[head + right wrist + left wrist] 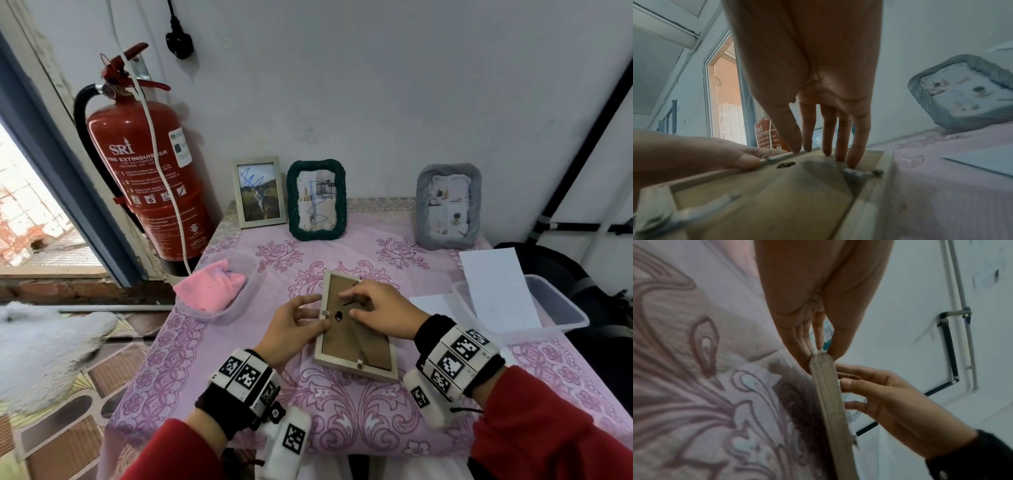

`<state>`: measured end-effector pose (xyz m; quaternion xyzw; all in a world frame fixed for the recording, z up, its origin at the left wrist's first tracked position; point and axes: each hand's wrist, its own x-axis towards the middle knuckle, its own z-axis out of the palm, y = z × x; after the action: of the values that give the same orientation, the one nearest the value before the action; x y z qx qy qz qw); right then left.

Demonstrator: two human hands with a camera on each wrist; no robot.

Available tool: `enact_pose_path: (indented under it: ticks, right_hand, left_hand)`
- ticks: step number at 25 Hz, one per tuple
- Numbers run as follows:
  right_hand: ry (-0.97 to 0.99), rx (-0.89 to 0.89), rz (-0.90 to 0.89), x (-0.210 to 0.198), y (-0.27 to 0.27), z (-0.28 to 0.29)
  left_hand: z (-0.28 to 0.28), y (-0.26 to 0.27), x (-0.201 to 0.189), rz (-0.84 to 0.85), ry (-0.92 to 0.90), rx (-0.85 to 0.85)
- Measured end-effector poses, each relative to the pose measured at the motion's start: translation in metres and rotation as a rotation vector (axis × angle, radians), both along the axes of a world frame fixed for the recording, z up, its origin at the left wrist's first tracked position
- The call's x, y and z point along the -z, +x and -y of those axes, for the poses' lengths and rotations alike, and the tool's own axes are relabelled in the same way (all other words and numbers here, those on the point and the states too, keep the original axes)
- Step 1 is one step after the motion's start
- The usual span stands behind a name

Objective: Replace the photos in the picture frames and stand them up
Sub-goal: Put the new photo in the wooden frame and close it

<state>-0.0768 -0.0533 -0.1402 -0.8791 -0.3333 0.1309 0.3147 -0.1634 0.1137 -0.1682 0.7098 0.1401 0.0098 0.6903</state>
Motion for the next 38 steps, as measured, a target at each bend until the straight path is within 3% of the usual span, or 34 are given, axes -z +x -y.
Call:
enact_pose_path:
  ticks: [3,10,17,24,32,38]
  right_hand:
    - [0.099,0.066,0.026,-0.005,-0.002,-0.001]
    - [0.407,0.261,0.116,-0.038,-0.011,-0.001]
    - [0.818,0.396,-0.052,-0.067,-0.011,0.0]
    - [1.0,0.408,-0.07,-0.072,-0.012,-0.001]
    - [1.037,0.402,-0.141,-0.072,0.0,0.018]
    - [0.988,0.47,-0.283,-0.054,0.001,0.02]
  left_hand:
    - [0.005,-0.002,-0.011,0.018,-0.143,-0.016]
    - [0.018,-0.003,-0.04,0.174,-0.189,0.039]
    - [0.035,-0.003,-0.055,0.427,0.12,0.017]
    - [0.043,-0.004,-0.057,0.579,0.37,0.006]
    - [0.01,0.01,-0.053,0.465,0.399,-0.136]
    - [-0.005,0.014,-0.055,0.364,0.146,-0.015]
